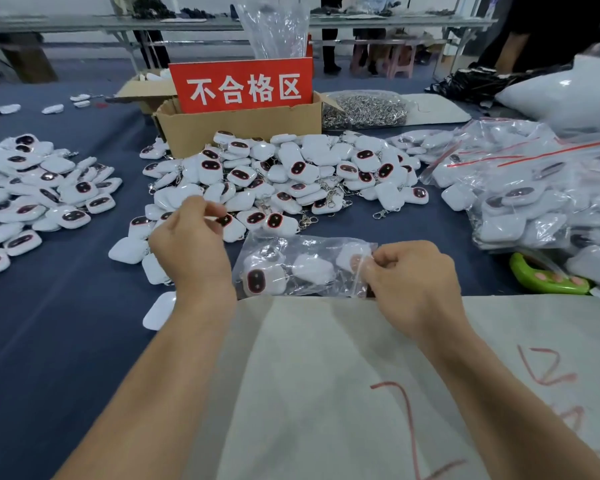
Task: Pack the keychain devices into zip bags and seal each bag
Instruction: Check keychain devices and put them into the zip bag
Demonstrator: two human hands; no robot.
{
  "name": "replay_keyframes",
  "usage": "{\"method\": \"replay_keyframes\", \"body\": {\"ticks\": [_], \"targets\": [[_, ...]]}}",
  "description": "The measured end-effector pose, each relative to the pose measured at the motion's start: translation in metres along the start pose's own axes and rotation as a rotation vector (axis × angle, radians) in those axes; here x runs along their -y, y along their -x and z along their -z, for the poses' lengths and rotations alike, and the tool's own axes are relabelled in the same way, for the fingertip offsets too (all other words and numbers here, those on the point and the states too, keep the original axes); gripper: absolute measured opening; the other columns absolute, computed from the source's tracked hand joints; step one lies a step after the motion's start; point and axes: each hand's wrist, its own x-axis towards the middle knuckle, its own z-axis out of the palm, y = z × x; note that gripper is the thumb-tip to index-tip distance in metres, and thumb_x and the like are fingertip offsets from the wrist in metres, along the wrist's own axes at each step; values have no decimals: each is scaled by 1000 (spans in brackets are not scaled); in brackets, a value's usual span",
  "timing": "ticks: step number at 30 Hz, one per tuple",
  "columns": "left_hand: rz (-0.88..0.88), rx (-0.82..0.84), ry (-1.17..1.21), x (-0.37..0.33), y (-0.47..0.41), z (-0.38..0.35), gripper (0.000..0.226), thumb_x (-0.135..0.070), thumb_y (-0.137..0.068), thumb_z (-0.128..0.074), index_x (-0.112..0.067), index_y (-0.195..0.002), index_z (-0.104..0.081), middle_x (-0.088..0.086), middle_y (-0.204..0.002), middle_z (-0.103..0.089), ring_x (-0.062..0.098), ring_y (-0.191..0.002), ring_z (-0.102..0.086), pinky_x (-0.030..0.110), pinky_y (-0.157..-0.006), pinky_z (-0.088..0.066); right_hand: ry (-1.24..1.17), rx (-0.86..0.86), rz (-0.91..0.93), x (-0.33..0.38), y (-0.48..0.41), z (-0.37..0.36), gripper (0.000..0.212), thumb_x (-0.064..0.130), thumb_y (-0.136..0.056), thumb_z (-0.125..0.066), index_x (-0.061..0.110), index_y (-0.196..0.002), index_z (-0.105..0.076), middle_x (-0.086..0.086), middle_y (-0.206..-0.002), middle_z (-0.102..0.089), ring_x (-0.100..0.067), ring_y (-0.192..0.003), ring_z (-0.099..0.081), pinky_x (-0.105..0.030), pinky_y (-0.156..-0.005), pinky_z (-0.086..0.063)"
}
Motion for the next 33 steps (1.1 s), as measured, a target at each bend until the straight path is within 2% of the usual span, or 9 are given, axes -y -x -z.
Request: {"method": "replay_keyframes", "body": {"ticks": [7, 12, 14, 18, 21, 23, 26, 29, 33], "targets": [[55, -6, -179, 7, -4, 0, 26, -26, -68, -57, -19, -44, -62, -7, -45, -40, 14, -43, -32, 27, -50, -27, 284, 223, 131, 5, -3, -2, 19, 34, -98, -51, 35, -104, -69, 6, -72, -66, -27, -78, -61, -35, -68, -48], [144, -26, -161, 7, 2, -3, 28, -24, -68, -59, -19, -40, -58, -8, -42, -38, 13, -38, -31, 26, -47, -26, 59, -74, 19, -3, -5, 2, 27, 30, -89, -63, 42, -65, -69, 19, -55, -63, -13, -65, -62, -28, -61, -45], [30, 58, -181, 8, 14, -6, 28, -22, -71, -58, -19, -43, -59, -10, -41, -40, 11, -38, -33, 24, -43, -27, 2, -180, 42, -6, -7, 2, 28, 21, -88, -63, 36, -66, -70, 21, -56, -63, -9, -61, -61, -23, -57, -43], [-503, 414, -903, 27, 35, -8, 23, -41, -89, -53, -32, -80, -73, -11, -63, -64, 14, -69, -58, 32, -63, -43, -212, -261, 114, 1, -11, -8, 25, 16, -92, -63, 37, -90, -78, 12, -84, -69, -5, -83, -63, -24, -83, -49], [-532, 519, -1226, 33, 39, -14, 20, -48, -96, -54, -47, -107, -70, -14, -89, -73, 14, -95, -62, 30, -70, -31, -213, -94, 207, 8, -29, -22, 34, 15, -95, -59, 36, -116, -75, 2, -123, -62, -2, -105, -55, -12, -94, -36], [-526, 524, -1263, 34, 38, -17, 21, -49, -98, -54, -50, -113, -68, -13, -100, -74, 15, -102, -63, 30, -69, -28, -159, -12, 254, 13, -49, -29, 43, 13, -95, -57, 35, -130, -68, 3, -132, -56, 3, -102, -45, -9, -87, -29], [-545, 544, -1270, 35, 37, -17, 23, -51, -98, -54, -53, -117, -67, -12, -104, -75, 17, -102, -64, 31, -61, -24, -89, 97, 255, 19, -74, -41, 50, 16, -96, -58, 32, -143, -57, -1, -139, -56, -12, -122, -50, -17, -95, -32], [-511, 614, -1253, 35, 34, -15, 28, -50, -94, -58, -58, -119, -65, -14, -89, -69, 16, -101, -63, 29, -60, -27, 34, 112, 268, 22, -87, -51, 28, 23, -101, -54, 26, -126, -64, -6, -113, -70, -27, -104, -61, -43, -99, -46], [-493, 682, -1281, 35, 30, -16, 31, -49, -93, -59, -62, -121, -62, -12, -66, -51, 17, -96, -64, 29, -59, -29, 32, 61, 277, 21, -92, -56, 14, 17, -99, -55, 22, -88, -61, -1, -77, -63, -28, -76, -59, -42, -74, -48]]}}
